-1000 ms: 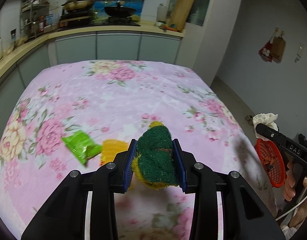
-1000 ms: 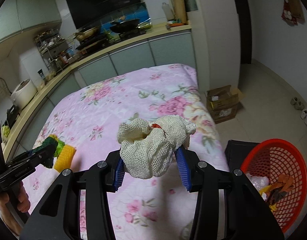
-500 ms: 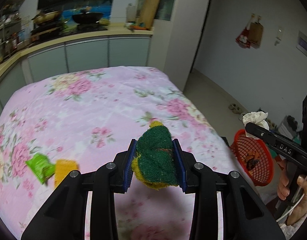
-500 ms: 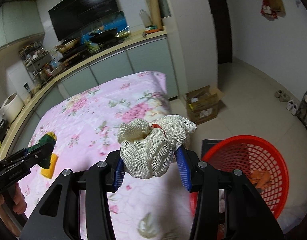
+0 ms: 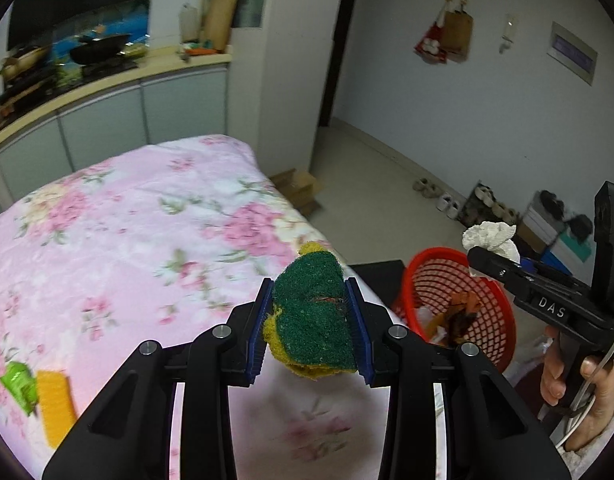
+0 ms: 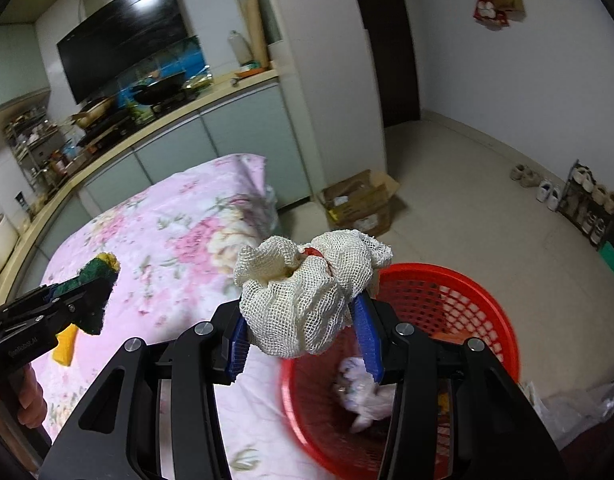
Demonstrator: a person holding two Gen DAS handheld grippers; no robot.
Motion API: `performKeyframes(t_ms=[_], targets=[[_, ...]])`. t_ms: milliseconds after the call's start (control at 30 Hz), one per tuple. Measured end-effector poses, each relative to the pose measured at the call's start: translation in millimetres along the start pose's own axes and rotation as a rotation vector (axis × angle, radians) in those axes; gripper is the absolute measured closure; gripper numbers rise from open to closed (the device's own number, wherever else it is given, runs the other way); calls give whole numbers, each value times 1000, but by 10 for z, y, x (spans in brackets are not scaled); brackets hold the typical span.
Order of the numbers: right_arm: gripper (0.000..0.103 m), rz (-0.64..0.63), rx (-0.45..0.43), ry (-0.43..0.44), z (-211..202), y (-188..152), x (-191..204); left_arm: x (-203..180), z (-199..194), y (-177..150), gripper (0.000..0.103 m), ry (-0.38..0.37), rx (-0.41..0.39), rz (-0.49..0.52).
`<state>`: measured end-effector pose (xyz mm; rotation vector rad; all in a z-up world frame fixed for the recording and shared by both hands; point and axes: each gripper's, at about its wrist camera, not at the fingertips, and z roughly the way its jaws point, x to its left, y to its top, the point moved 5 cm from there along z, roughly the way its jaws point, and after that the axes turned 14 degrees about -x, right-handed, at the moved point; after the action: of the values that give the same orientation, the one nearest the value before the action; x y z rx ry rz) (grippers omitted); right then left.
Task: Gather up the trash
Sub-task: 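Carry the scrubber and beige mesh bundle in both grippers over the red wastebasket, then open both grippers to drop the scrubber and mesh bundle into the basket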
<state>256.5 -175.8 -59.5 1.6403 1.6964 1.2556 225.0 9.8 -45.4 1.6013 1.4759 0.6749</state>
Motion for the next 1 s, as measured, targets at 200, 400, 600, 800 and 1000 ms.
performKeyframes(t_ms=[200, 400, 600, 800, 1000], targets=[[59, 37, -2, -60, -29, -29, -286, -298, 266, -69, 69, -41, 44, 33], [59, 60, -9, -118, -68, -18, -540, -590, 513, -150, 69, -76, 84, 75], [59, 87, 14, -146, -50, -81, -717, -879, 739, -228, 69, -108, 124, 98], [59, 113, 33, -166, -27, -127, -852, -1062, 917, -304, 69, -119, 154, 118], [57, 152, 49, -164, -14, -141, -921, -1178, 1049, -402, 69, -126, 185, 127]])
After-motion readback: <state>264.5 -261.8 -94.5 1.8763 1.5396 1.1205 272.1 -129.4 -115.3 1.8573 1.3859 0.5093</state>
